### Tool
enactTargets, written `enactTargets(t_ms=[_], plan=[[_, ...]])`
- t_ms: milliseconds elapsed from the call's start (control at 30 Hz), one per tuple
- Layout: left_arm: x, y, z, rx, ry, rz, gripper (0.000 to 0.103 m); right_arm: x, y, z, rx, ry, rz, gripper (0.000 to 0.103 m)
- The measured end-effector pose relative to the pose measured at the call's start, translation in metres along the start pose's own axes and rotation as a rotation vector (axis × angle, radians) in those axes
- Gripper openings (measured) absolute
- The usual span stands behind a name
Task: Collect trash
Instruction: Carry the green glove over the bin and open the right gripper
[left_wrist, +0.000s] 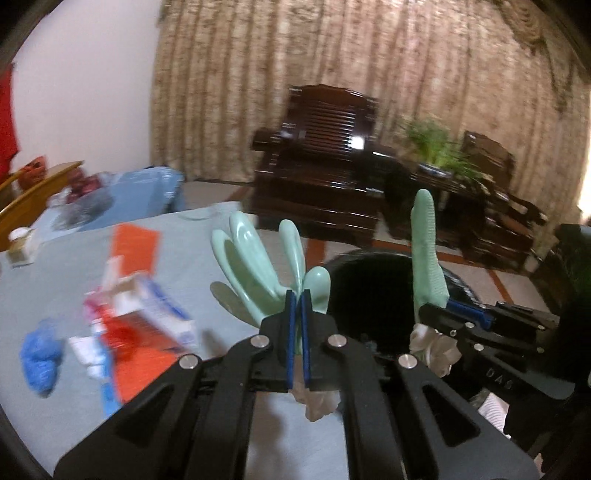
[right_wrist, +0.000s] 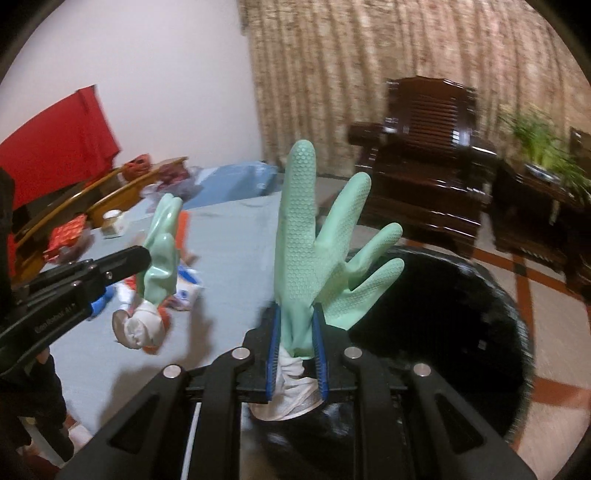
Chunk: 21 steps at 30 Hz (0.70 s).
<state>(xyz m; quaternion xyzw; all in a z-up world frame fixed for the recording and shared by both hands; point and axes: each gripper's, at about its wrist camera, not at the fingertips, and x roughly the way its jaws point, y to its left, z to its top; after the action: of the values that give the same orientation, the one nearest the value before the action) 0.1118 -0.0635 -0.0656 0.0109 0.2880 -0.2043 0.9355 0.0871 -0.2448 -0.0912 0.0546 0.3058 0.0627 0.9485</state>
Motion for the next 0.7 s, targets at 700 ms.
enactTargets(t_ms=[700], plan=[[0.1, -0.083, -0.019, 0.096, 0.147, -0.177, 0.031, 0.008, -0.087, -0.037, 0.135, 0.107, -0.18, 0.03]])
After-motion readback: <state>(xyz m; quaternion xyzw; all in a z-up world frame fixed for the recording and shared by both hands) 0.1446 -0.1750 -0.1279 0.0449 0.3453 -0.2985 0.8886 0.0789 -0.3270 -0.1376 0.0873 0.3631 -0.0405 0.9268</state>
